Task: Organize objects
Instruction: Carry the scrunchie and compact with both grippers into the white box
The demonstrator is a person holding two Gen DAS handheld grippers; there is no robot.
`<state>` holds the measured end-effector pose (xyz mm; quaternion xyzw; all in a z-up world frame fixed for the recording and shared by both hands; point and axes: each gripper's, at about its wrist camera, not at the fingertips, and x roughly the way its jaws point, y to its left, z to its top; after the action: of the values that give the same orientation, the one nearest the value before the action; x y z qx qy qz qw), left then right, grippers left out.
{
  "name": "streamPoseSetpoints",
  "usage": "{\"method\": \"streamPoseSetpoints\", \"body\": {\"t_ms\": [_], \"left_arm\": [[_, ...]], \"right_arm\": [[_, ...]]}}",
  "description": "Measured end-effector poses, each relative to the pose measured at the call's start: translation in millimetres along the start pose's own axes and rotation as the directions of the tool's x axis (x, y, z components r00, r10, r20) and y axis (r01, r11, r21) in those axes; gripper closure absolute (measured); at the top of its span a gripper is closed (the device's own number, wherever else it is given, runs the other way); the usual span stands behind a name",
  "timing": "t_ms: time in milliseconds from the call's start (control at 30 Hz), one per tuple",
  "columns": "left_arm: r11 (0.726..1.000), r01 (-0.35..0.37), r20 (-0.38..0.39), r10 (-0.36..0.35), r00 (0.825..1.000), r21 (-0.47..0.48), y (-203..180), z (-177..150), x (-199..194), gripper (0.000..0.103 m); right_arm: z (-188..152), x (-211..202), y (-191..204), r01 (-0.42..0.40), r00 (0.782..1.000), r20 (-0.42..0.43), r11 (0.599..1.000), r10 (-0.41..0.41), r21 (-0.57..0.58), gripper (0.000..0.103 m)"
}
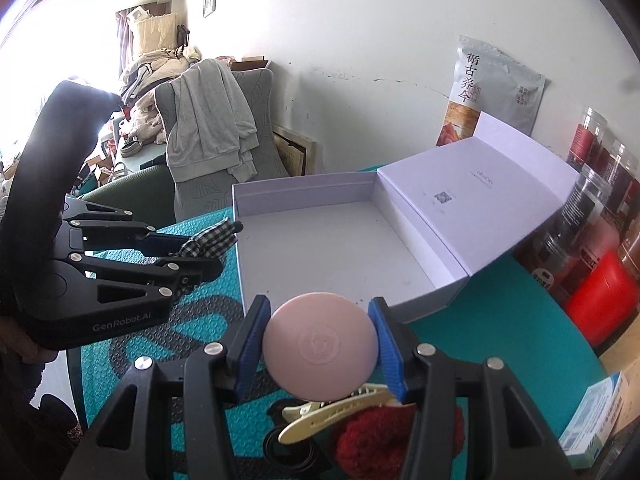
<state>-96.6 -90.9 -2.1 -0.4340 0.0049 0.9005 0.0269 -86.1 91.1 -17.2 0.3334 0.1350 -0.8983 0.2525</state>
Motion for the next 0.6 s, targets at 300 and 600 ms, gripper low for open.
{"method": "streamPoseSetpoints", "body": {"t_ms": [300,600], "left_arm": [[1.0,0.01,0.007,-0.01,1.0,0.013,9,32,22,0.081],[1.0,-0.007,0.013,0.007,1.0,0.014,28,74,62,0.081]], "right_arm": [[22,20,-16,0.003,1.0,0.006,1.0,-0.003,-0.001,0.052],[46,54,-34,0.014,1.0,-0.004,1.0,-0.014,0.001,0.052]]}}
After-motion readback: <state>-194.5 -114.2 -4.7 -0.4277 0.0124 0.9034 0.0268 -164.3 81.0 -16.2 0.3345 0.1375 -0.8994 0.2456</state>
